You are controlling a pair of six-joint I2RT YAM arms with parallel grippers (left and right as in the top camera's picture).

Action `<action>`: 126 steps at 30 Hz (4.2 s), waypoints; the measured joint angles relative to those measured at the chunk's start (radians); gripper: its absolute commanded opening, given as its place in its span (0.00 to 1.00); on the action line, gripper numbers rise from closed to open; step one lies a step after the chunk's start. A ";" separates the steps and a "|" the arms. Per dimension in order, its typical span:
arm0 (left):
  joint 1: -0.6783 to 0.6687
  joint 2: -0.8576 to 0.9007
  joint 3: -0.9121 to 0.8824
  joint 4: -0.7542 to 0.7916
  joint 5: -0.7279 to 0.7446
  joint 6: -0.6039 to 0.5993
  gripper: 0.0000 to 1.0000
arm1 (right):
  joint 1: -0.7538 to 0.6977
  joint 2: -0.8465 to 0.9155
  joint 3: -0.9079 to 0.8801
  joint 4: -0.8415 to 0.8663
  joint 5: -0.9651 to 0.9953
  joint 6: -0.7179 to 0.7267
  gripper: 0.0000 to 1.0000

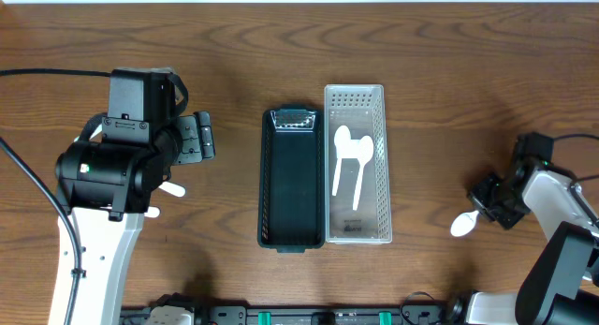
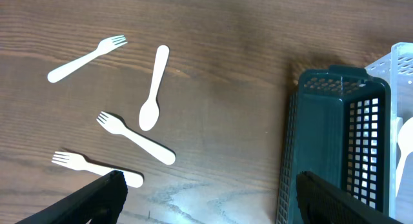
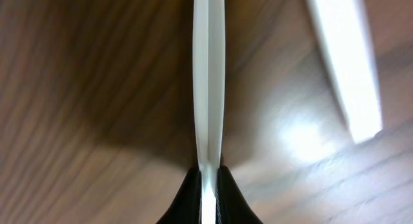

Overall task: Pack container
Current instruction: 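Lower the right gripper and grasp another white spoon, then move the spoon left and release it into the white basket, then grasp the last white spoon with the right gripper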

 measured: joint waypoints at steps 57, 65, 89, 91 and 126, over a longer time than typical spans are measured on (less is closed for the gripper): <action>0.000 0.000 0.000 0.000 0.000 0.000 0.86 | 0.285 0.079 1.084 -0.706 0.201 -0.215 0.41; 0.000 0.000 0.000 0.000 0.000 0.000 0.86 | 0.014 0.103 0.788 -0.551 0.227 -0.303 0.51; 0.000 0.000 0.000 0.000 0.000 0.000 0.86 | -0.201 0.306 0.409 -0.137 0.043 -0.393 0.59; 0.000 0.000 0.000 0.000 0.000 0.000 0.86 | -0.201 0.317 0.409 -0.119 0.041 -0.393 0.58; 0.000 0.000 0.000 0.000 0.000 0.000 0.86 | 0.290 0.206 0.994 -0.409 -0.075 -0.311 0.01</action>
